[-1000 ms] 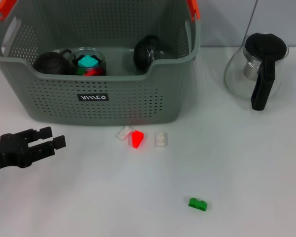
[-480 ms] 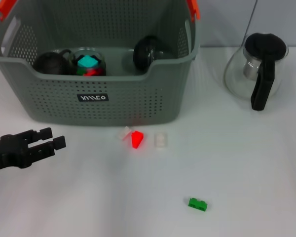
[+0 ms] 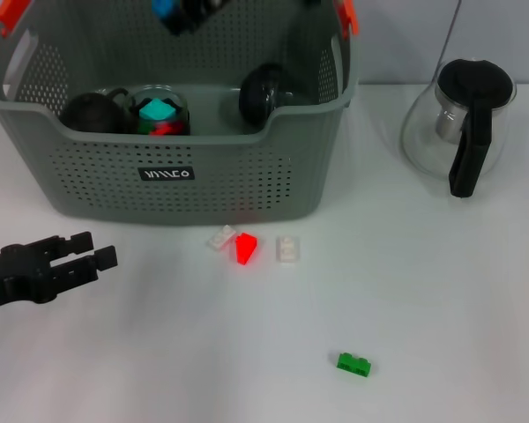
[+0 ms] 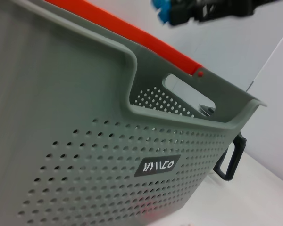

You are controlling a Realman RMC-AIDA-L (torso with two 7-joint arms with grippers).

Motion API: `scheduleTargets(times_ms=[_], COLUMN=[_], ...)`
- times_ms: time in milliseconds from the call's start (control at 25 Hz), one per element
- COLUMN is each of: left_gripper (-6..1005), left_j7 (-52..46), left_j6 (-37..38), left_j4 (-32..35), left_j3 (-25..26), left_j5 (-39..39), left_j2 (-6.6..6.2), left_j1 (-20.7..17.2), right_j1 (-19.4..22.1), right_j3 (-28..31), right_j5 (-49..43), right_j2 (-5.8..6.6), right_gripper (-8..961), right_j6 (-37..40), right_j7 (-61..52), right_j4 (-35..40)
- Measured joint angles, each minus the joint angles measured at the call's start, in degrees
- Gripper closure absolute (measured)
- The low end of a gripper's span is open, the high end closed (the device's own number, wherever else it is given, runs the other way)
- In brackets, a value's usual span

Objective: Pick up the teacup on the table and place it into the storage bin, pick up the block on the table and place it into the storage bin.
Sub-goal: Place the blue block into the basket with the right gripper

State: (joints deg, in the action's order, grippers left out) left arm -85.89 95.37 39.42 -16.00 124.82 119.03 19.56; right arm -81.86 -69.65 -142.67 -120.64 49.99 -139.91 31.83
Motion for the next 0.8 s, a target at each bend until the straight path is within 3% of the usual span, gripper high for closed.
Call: scheduleTargets(times_ms=[800], left_gripper=[360], left_j7=[0.3], left_j6=[-0.7], left_j4=[-0.3], left_j3=[0.0], left_j5=[0.5], left_j2=[0.11], left_j1=[-0.1], right_j1=[2.3], right_j3=[-18.3], right_j5=[19.6], right_j2=[-0.68], right_gripper=[526], right_j6=[-14.5], right_j7=[4.4], right_j4=[-7.5])
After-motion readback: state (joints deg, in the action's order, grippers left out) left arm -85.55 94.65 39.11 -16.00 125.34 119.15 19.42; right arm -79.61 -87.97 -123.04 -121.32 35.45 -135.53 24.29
